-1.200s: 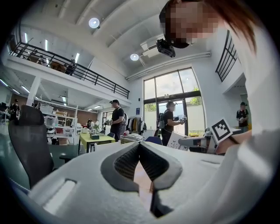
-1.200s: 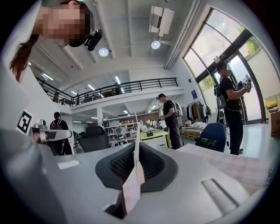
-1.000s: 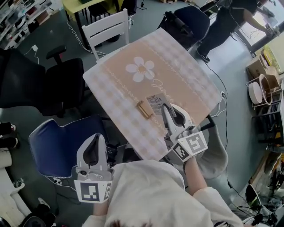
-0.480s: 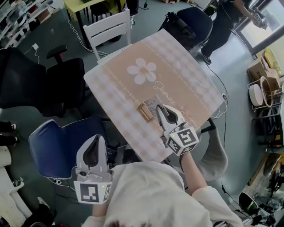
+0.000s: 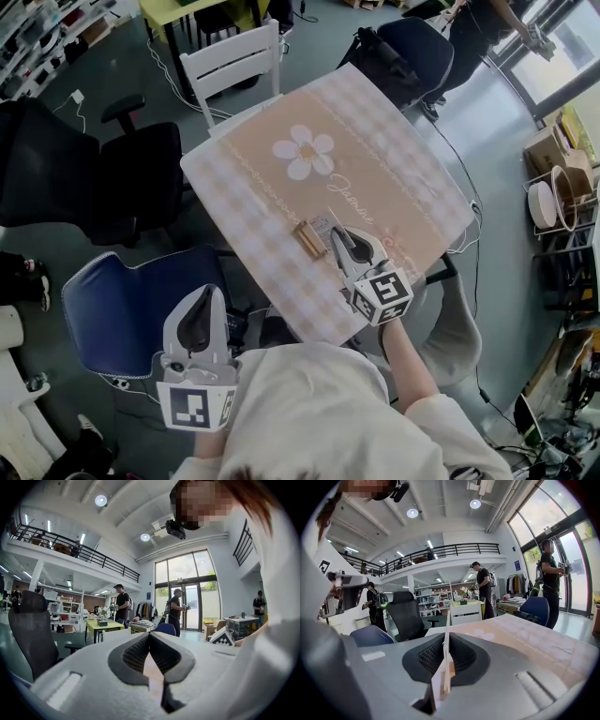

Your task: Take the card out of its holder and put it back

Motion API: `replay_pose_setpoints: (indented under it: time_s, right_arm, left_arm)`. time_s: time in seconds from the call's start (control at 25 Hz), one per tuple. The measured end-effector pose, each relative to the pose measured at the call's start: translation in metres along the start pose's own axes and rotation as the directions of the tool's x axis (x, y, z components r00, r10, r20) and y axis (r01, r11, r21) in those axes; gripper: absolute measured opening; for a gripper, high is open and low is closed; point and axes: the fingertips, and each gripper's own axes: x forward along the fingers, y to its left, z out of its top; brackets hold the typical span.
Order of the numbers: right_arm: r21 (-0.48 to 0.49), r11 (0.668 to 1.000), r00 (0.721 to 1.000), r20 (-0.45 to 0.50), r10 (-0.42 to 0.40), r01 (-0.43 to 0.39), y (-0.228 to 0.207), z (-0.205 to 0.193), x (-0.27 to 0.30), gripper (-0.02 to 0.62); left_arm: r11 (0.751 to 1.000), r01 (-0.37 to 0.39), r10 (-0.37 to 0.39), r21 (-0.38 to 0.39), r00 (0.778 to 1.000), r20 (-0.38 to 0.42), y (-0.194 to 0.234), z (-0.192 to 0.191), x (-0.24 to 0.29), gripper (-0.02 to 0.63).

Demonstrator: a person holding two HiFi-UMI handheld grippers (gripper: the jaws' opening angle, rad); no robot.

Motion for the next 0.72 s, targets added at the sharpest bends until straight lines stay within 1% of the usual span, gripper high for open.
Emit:
replay_pose_setpoints:
  time_s: [0.44, 0.72]
  right_arm:
    - [0.02, 1.0, 1.0, 0.0, -0.003, 0.003, -0.006, -0.007, 0.003, 0.018]
    - [0.012, 1.0, 1.0, -0.017, 0.019, -0.019, -0.002, -0.008, 0.011, 0.018]
  left_arm:
    - [1.0, -0.011, 0.011, -0.003, 1.0, -0.007, 0.0, -0.003, -0.003, -0.002]
    - [1.0, -0.017, 0.017, -0.006, 1.0, -0.005, 0.0, -0.003, -0.002, 0.0]
